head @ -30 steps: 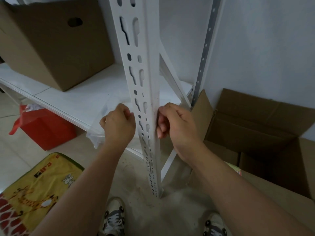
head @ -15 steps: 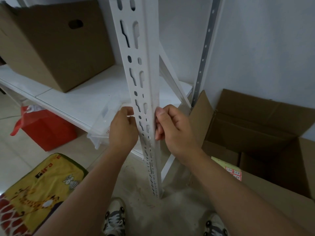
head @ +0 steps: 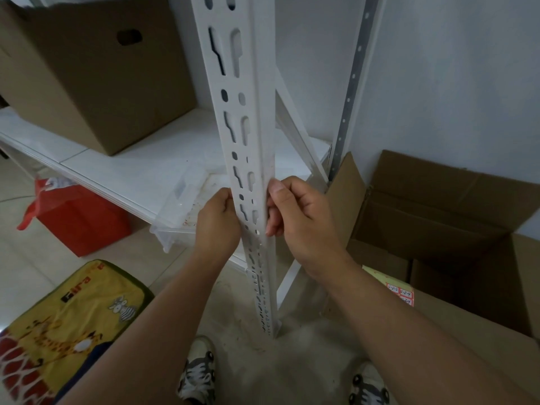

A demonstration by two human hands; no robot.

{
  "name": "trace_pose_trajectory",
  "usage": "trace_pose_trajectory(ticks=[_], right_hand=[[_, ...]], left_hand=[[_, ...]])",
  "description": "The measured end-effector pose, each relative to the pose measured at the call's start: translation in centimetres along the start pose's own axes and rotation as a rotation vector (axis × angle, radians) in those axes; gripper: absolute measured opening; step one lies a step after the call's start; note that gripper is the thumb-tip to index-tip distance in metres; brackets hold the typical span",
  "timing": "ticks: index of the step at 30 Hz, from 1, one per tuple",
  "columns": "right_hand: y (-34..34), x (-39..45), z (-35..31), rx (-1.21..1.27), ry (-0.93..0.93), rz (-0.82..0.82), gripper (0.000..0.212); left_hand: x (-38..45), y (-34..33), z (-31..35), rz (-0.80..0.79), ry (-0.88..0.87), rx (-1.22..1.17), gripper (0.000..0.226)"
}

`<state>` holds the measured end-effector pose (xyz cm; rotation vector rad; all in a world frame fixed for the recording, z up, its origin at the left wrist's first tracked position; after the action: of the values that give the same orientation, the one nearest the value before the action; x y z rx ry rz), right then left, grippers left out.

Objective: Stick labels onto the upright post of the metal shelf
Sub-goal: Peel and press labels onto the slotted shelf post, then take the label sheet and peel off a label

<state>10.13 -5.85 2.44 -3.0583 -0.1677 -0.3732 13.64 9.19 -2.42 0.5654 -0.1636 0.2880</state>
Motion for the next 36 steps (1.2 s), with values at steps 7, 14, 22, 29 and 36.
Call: trace_pose_trajectory(ticks=[7, 14, 22, 29, 36], right_hand=[[0.5, 0.2, 0.4, -0.057, -0.057, -0.037, 0.030], [5.3, -0.5, 1.3, -0.321, -0.221, 0.039, 0.018], [13.9, -1.0, 3.8, -0.793, -0.318, 0.144, 0.023], [19.4, -3.1, 5.2, -0.882, -0.489, 0.180, 0.025], [22.1, -4.6, 7.8, -1.011, -0.609, 0.110, 0.023]], left_hand=[[-1.5, 0.1, 0.4, 0.085, 0.095, -0.130, 0.022], [-8.9, -4.2, -1.4, 0.192, 0.705, -0.614, 0.030], [-11.4, -8.4, -0.2, 0.217, 0.818, -0.738, 0.048], [-13.9, -15.0, 1.4, -0.166, 0.747, -0.666, 0.022], [-10.2, -22.0, 2.9, -0.566, 0.303, -0.176, 0.014]])
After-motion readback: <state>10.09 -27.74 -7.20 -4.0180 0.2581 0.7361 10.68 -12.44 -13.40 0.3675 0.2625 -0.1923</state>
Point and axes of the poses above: each hand's wrist, its own x-axis towards the middle knuckle, its own y-axis out of the back of the hand, z = x × y, the point moved 6 cm from there along x, towards the middle knuckle, and after that the axes turned 5 degrees about -y, right-handed, at the moved point
